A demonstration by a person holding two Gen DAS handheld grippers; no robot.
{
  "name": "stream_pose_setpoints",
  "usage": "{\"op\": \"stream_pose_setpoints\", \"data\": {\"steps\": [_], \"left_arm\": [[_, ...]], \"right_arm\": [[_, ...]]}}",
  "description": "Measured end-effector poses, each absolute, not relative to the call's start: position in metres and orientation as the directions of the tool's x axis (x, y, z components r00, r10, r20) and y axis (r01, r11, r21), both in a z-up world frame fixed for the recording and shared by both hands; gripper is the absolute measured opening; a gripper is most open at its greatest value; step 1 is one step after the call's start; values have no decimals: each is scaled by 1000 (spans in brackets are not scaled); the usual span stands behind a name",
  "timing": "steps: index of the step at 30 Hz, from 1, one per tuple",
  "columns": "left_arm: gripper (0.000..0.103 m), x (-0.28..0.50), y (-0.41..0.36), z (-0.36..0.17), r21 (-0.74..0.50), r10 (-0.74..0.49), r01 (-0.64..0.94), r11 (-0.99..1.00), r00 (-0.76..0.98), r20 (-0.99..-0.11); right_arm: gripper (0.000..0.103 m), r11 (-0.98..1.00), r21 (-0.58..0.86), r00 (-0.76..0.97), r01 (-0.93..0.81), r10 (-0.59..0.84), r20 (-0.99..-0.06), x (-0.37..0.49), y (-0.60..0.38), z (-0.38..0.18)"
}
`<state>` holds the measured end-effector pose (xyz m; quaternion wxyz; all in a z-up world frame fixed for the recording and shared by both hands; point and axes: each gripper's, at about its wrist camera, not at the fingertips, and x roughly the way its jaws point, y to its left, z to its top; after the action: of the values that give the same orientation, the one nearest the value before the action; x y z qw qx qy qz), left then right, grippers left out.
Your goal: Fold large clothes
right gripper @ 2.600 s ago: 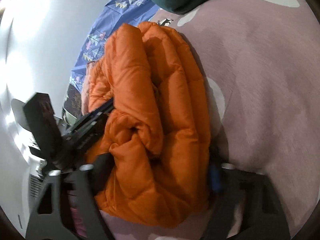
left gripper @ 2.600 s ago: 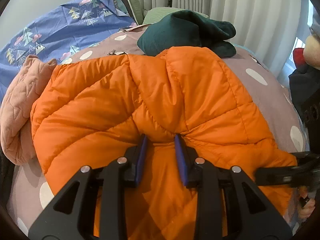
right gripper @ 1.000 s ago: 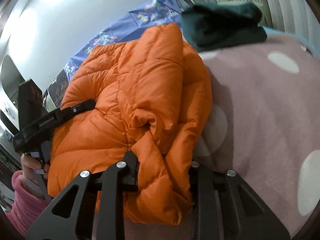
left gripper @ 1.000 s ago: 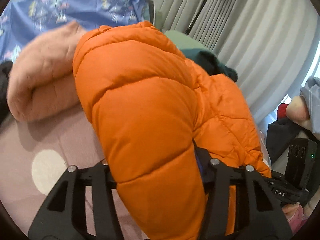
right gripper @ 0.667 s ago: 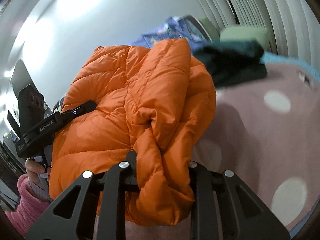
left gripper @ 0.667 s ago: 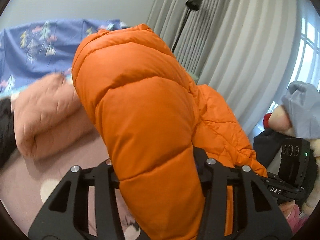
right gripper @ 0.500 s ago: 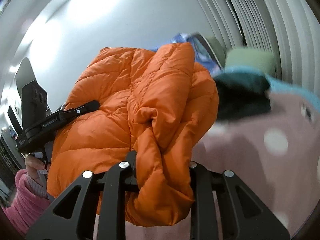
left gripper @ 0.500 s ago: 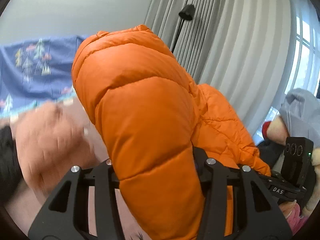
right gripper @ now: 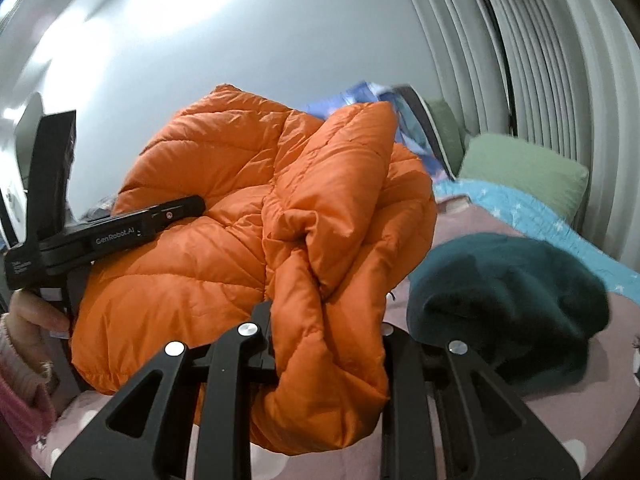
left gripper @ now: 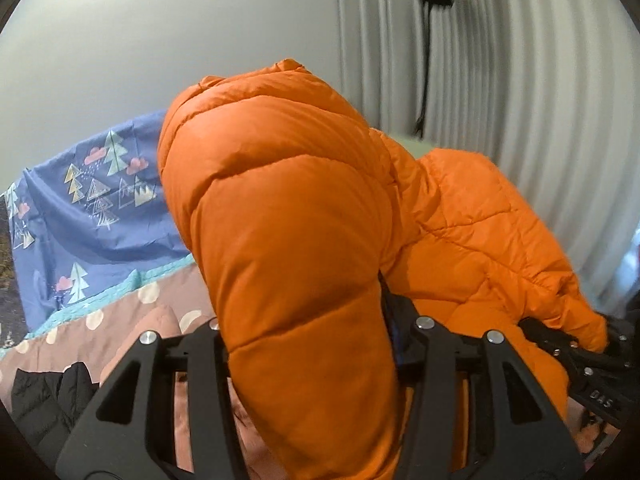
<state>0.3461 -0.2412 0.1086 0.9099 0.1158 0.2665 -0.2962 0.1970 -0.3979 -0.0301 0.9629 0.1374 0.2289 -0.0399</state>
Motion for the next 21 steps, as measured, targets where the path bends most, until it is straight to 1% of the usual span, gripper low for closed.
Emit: {"op": "stream_pose_setpoints", "data": {"steps": [3,4,5,6,8,9,10,12,15,19,21], "left_arm": [[50,377,-264,63,159,-371,572,805,694,-616],[51,386,-271,47,192,-331,560,806,695,-638],[55,396,-278,29,224,-281,541,810,694,-663],[57,405,-284,9,242,-232,522,818,684,-691],[60,415,-290,-28,257,-160,493,831,655,-738],[65,416,-291,-48,258,-135,474,842,647,-750],[68,416,-288,-57,253,-133,450,856,666,-734],[74,414,-280,-63,233,-152,424,875,698,-700],[76,413,-276,-59,217,-153,425,879,682,-715],[80,404,-266,-40,223,-152,437,871,674,-723],[87,389,-255,-26,238,-157,423,874,711,-686]], "right_arm": [[22,966,177,851,188,-70,-521,227,-401,-61],[22,967,153,833,204,-89,-545,237,-402,-72],[22,967,134,813,217,-103,-573,247,-405,-84],[22,963,119,773,244,-119,-623,261,-411,-106],[23,955,102,724,278,-139,-675,271,-413,-135],[22,953,71,710,294,-168,-684,275,-415,-151],[23,952,28,700,306,-205,-684,277,-411,-157],[24,948,-1,693,317,-233,-683,275,-404,-154],[24,945,0,680,328,-236,-694,273,-403,-153],[27,937,-29,655,347,-265,-708,280,-401,-152],[28,938,-25,651,346,-260,-713,278,-401,-155]]}}
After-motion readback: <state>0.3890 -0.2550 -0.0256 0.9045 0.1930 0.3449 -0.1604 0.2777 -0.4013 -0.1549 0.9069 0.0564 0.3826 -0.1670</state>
